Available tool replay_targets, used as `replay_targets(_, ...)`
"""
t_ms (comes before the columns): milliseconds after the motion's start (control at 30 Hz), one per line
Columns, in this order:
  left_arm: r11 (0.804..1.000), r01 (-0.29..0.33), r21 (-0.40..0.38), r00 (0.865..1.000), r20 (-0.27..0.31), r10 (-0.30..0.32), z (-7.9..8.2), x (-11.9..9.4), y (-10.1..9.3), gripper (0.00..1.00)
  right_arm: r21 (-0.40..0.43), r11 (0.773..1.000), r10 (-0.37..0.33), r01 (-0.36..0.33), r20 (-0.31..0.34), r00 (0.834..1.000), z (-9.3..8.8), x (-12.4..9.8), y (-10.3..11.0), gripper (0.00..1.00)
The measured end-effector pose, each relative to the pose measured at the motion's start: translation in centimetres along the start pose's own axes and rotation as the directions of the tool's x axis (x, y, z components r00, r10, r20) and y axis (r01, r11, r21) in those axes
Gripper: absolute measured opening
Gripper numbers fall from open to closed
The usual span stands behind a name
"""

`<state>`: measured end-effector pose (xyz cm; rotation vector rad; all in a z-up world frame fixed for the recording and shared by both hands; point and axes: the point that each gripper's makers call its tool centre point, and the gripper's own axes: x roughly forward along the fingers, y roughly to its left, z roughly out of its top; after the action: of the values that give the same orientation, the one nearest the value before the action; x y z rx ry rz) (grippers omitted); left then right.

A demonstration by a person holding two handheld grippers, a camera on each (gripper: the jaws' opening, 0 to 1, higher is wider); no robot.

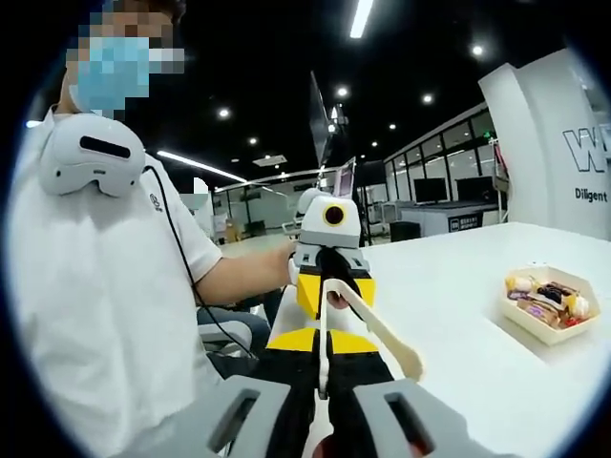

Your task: Place the target food into the container with the food tongs after gripping and lifting it, then release it inside without dropping or visibly crushing the food.

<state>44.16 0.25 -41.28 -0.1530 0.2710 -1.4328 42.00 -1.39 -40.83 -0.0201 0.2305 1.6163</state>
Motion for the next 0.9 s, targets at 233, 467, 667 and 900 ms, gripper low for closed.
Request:
replay_targets(233, 1.000, -0.010, -0.001, 1.000, 0.002, 0.010, 0.07, -0.10, 0.25, 0.23, -0.011, 1.000, -0.003, 0.002, -0.012, 1.000, -0.22, -0.04, -0.10, 0.00)
replay_targets(467, 1.000, -0.018, 0.002, 1.000, 0.003, 0.018, 0.14, -0.17, 0.44, 0.23, -0.012, 1.000, -0.009, 0.009, -0.014, 1.000, -0.32, -0.06, -0.26, 0.00)
replay_targets(667, 1.000, -0.027, 0.011, 1.000, 0.000, 0.027, 0.15, -0.25, 0.54, 0.23, -0.012, 1.000, -0.015, 0.015, -0.016, 1.000, -0.37, -0.10, -0.37, 0.00)
replay_targets(900, 0.999, -0.042, 0.030, 0.999, -0.013, 0.043, -0.01, -0.34, 0.68, 0.22, -0.013, 1.000, -0.022, 0.022, -0.020, 1.000, -0.53, -0.14, -0.49, 0.00)
